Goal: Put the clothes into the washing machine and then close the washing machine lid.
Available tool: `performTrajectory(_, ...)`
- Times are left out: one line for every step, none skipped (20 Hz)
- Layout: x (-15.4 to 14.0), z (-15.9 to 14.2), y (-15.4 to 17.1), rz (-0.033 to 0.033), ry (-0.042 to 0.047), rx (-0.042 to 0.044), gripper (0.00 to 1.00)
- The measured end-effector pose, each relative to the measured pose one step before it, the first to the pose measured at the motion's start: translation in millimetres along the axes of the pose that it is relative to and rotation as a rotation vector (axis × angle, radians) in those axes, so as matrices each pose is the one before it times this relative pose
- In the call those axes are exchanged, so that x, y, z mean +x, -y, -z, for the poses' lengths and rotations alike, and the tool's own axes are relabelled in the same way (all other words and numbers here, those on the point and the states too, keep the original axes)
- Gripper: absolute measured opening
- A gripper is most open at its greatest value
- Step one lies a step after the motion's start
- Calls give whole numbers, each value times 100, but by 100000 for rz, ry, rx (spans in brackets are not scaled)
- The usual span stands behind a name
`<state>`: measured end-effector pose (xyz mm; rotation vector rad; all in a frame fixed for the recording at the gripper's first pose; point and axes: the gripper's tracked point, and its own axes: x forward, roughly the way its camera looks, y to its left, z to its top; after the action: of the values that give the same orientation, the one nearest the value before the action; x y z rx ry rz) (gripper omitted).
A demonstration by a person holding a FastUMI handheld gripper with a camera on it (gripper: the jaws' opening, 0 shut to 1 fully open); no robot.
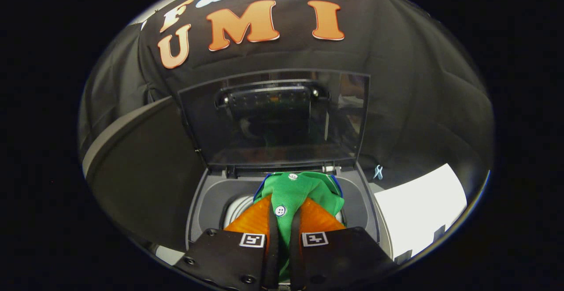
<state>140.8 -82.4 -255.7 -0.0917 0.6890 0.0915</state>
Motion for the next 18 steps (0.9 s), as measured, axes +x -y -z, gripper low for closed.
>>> performTrajectory(741,902,142,-315,-1975,205,17)
performTrajectory(727,805,169,-96,-2139,446,17)
performTrajectory(680,546,131,-8,-1759,674,17)
performTrajectory(845,767,115,55,-1682,519,17)
performTrajectory(614,818,197,192,-1556,263,17)
performTrajectory(661,575,125,112,-1395,209,17)
performTrajectory(189,458,14,-338,-1145,314,17)
performTrajectory(516,381,-28,-255,-1134,190,17)
performTrajectory(625,259,-65,26,-754,69,17)
performTrajectory(610,250,-69,370,-445,-278,17)
performTrajectory(465,203,-115,169,-364,-517,18)
performTrajectory(367,354,-188,-229,-577,-391,17)
performTrajectory(351,345,-303,-466,-962,-305,17)
performTrajectory(333,289,-282,-495,-999,-278,17)
performTrajectory(320,305,-101,-60,-794,-201,18)
performTrajectory(394,213,-150,55,-428,-47,19)
performTrajectory(210,153,-48,207,-485,-2,19)
performTrajectory(188,95,-109,21,-591,36,22)
